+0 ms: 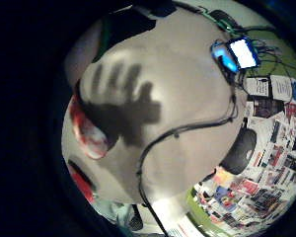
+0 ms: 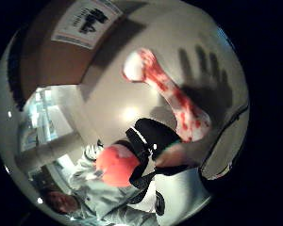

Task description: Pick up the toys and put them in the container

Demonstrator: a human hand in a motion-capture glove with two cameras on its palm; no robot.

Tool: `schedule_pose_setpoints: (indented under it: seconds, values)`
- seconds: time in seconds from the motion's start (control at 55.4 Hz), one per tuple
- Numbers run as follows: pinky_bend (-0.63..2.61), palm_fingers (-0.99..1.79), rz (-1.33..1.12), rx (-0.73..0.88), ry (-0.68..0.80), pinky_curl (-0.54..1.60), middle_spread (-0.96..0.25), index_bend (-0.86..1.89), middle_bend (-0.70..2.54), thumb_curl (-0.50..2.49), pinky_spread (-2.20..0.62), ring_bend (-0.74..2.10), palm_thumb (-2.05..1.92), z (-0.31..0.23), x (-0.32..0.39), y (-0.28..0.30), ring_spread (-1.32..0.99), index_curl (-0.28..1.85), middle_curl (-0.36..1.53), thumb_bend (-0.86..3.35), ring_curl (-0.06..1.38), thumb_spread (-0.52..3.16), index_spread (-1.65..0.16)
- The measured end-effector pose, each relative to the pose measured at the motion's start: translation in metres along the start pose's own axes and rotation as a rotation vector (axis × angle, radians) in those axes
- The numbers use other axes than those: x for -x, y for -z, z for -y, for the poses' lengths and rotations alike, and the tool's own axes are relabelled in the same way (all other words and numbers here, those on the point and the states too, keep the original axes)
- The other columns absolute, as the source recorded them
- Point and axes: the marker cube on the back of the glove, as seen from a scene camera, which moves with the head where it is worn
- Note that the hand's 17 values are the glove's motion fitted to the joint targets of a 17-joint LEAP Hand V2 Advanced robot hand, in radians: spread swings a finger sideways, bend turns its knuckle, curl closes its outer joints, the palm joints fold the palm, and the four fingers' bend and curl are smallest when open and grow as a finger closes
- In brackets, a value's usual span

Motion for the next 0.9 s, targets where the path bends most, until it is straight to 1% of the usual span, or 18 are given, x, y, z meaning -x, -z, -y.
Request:
schedule_pose_setpoints:
  seconds: [0.144,0.198,0.252,0.289,0.343,0.415,0.433,0.451,0.523,0.649,0.703,0.812,0.902]
  values:
    - [0.68,-0.20,-0.036,0.088,-0.006,0.34,0.04,0.29,0.10,0.34,0.04,0.11,0.07,-0.003,0.009,-0.035,0.01,0.33,0.21,-0.02,0.17,1.17,-0.23]
    - [0.64,-0.13,-0.051,0.096,0.003,0.33,0.04,0.48,0.09,0.34,0.04,0.08,0.08,-0.001,0.010,-0.041,0.01,0.39,0.20,-0.01,0.14,1.18,-0.22]
    - [0.60,-0.07,-0.062,0.065,0.031,0.32,0.04,0.73,0.08,0.34,0.03,0.06,0.14,0.000,0.013,-0.043,0.01,0.46,0.18,0.02,0.12,1.23,-0.20]
    - [0.59,-0.08,-0.057,0.021,0.053,0.32,0.04,0.80,0.10,0.35,0.03,0.07,0.16,-0.001,0.016,-0.042,0.01,0.48,0.18,0.03,0.11,1.25,-0.18]
    - [0.57,0.00,-0.049,-0.039,0.076,0.32,0.03,0.89,0.17,0.37,0.03,0.11,0.28,0.005,0.014,-0.034,0.01,0.52,0.20,0.10,0.10,1.33,-0.17]
    - [0.49,0.17,-0.018,-0.071,0.097,0.29,-0.01,0.97,0.32,0.41,0.02,0.15,0.43,0.008,0.014,-0.023,-0.02,0.54,0.25,0.19,0.09,1.38,-0.17]
    - [0.48,0.18,-0.008,-0.075,0.103,0.28,-0.02,0.98,0.33,0.41,0.02,0.15,0.45,0.006,0.016,-0.022,-0.02,0.54,0.25,0.20,0.09,1.39,-0.17]
    - [0.45,0.24,0.000,-0.076,0.109,0.28,-0.04,0.99,0.40,0.43,0.02,0.16,0.49,0.004,0.018,-0.020,-0.04,0.55,0.28,0.21,0.09,1.39,-0.17]
    - [0.40,0.30,0.023,-0.067,0.134,0.27,-0.09,1.03,0.53,0.45,0.01,0.16,0.55,-0.010,0.030,-0.012,-0.07,0.57,0.33,0.23,0.09,1.37,-0.17]
    - [0.37,0.31,0.002,-0.024,0.194,0.28,-0.16,1.05,0.64,0.50,-0.01,0.17,0.61,-0.031,0.051,0.024,-0.12,0.61,0.38,0.23,0.09,1.32,-0.17]
    - [0.36,0.32,-0.011,-0.028,0.224,0.28,-0.18,1.06,0.68,0.51,-0.01,0.17,0.62,-0.027,0.051,0.051,-0.14,0.62,0.41,0.23,0.09,1.30,-0.16]
    - [0.35,0.33,-0.056,-0.091,0.290,0.28,-0.22,1.06,0.72,0.54,-0.03,0.20,0.64,-0.022,0.054,0.114,-0.18,0.63,0.43,0.22,0.10,1.28,-0.16]
    - [0.35,0.35,-0.096,-0.189,0.313,0.29,-0.24,1.06,0.73,0.56,-0.04,0.22,0.65,-0.011,0.051,0.169,-0.21,0.64,0.45,0.20,0.12,1.26,-0.15]
